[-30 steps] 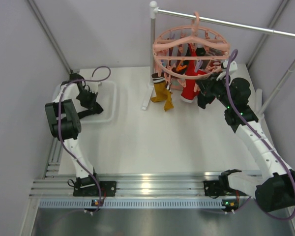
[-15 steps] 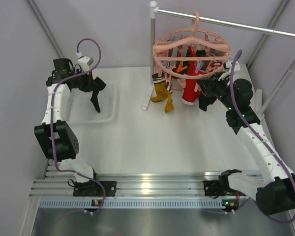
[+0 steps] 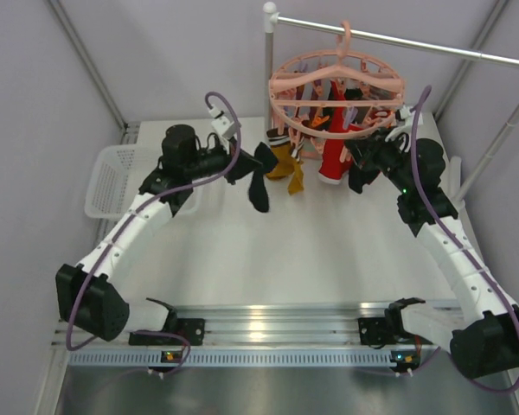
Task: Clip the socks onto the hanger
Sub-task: Clamp the sock onto the hanger.
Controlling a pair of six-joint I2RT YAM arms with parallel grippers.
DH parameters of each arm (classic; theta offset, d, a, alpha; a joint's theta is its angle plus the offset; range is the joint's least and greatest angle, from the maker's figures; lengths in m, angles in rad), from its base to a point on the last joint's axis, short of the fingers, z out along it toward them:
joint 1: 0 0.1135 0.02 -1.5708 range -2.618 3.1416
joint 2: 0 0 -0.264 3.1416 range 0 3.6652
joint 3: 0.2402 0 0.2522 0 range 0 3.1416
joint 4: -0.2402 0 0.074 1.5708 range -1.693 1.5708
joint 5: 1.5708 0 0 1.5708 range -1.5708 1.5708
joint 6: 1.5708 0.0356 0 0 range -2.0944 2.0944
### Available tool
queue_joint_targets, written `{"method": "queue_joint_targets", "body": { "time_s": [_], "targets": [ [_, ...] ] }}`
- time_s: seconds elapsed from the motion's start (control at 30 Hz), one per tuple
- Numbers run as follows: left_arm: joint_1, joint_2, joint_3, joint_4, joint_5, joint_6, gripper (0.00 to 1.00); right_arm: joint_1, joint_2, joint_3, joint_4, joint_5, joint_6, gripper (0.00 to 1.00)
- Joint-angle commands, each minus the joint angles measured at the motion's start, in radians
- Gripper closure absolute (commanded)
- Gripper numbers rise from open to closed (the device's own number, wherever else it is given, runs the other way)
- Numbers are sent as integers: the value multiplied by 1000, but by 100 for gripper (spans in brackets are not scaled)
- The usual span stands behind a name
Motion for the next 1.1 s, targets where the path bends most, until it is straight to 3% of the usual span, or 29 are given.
{"method": "queue_joint_targets", "body": {
  "time_s": [0.0, 0.2, 0.4, 0.63, 1.07],
  "targets": [
    [-132, 22, -43, 225, -45, -124, 100, -17, -19, 17, 33, -18, 41, 100],
    [-297, 151, -34, 405, -83, -230, 100, -14, -30, 0, 38, -22, 92, 100],
    [-387, 286, -17, 552, -135, -282, 100, -16, -55, -3, 42, -15, 117, 100],
    [-398, 370, -20, 690, -261, -305, 100, -14, -73, -14, 32, -17, 118, 100],
    [-397, 439, 30, 813, -290, -374, 100, -17, -53, -28, 53, -25, 132, 100]
  ]
}}
